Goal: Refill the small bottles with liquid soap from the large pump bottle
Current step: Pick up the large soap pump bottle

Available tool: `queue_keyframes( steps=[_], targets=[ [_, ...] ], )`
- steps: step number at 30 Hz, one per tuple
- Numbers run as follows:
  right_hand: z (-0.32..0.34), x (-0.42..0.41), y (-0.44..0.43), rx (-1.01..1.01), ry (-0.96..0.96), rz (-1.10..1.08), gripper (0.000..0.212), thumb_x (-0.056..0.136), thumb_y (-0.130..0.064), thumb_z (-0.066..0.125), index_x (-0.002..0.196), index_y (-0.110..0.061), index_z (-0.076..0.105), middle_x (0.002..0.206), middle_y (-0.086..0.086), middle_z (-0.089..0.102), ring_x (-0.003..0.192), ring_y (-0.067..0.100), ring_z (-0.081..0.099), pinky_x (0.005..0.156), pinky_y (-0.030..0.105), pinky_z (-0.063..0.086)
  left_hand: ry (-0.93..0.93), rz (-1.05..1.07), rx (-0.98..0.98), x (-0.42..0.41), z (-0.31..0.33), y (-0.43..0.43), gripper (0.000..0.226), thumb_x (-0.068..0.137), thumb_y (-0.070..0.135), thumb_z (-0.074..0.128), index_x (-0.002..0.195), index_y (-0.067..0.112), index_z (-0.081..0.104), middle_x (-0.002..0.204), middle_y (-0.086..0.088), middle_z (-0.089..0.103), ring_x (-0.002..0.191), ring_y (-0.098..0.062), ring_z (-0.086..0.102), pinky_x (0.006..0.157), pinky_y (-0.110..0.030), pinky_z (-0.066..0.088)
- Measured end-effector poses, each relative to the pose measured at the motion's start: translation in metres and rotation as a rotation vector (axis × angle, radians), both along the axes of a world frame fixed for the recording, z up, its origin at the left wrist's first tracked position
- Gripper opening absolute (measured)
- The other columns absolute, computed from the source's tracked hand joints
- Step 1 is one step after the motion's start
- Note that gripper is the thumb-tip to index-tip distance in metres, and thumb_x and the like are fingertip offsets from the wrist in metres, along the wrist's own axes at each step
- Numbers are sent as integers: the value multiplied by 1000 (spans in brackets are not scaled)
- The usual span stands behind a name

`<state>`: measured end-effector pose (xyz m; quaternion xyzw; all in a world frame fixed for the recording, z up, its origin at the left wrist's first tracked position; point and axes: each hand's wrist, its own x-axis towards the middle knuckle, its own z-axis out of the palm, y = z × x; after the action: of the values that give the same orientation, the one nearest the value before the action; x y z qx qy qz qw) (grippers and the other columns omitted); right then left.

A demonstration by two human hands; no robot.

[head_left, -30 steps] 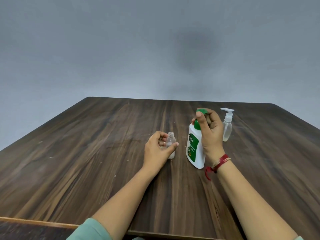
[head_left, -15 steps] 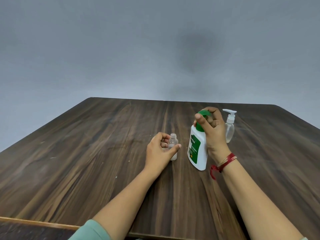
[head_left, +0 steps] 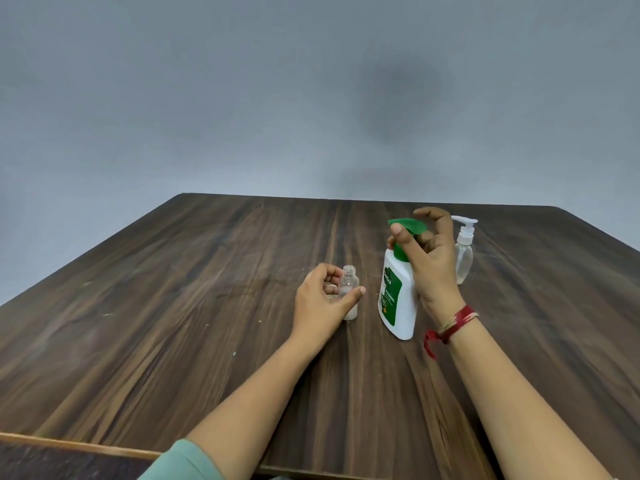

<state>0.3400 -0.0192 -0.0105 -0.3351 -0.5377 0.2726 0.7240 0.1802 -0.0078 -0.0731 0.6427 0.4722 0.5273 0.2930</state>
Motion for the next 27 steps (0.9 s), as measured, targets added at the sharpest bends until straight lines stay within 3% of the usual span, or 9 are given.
queue_keyframes(
  steps=[3,6,10,12,16,18,21,27],
  targets=[
    [-7,-3,-5,77,-153,-83,51,81,-34,75,121,-29,43,94,-4,70,93,18,68,85,31,53,-9,1,14,0,0,0,30,70,35,82,85,28,58,92,11,62,79,-4,60,64,-10,43],
    [-17,-4,-6,158,-309,-199,60,78,-36,76,126,-35,41,111,-7,63,104,19,64,93,43,51,-17,0,31,0,0,0,30,70,34,82,86,29,58,93,11,63,79,-5,61,65,-12,46],
    [-25,-1,-6,182,-294,-210,62,79,-30,74,132,-32,40,121,-1,58,108,21,62,95,47,51,-57,5,34,-1,0,-2,30,69,35,82,88,28,59,94,10,64,81,-5,63,69,-21,53],
    [-28,1,-4,183,-304,-208,63,81,-28,71,134,-31,38,123,-2,57,108,22,63,94,47,51,-72,3,43,-2,0,-2,31,70,35,82,90,28,60,97,10,64,82,-5,63,69,-21,53],
    [-32,1,1,164,-318,-208,63,83,-24,66,136,-31,35,115,-21,57,104,21,63,93,44,52,-91,3,55,-4,3,-4,33,71,33,82,95,25,60,101,7,64,84,-5,64,68,-19,53],
    [-34,0,2,169,-317,-215,62,84,-23,64,137,-35,34,120,-17,56,107,21,63,95,43,51,-102,7,58,-4,5,-5,32,72,32,82,95,25,60,101,7,64,84,-5,63,67,-18,52],
    [-35,0,2,169,-320,-225,64,86,-24,63,140,-38,32,132,5,52,116,20,60,99,43,49,-90,-1,63,-4,6,-6,30,73,33,81,93,30,59,101,8,63,85,-5,63,69,-20,53],
    [-39,0,-2,146,-414,-303,62,90,-28,62,143,-34,31,126,-11,57,117,10,59,98,34,50,-86,1,75,-4,8,-7,30,73,32,81,94,29,59,102,8,64,85,-4,63,69,-21,54]
  ],
)
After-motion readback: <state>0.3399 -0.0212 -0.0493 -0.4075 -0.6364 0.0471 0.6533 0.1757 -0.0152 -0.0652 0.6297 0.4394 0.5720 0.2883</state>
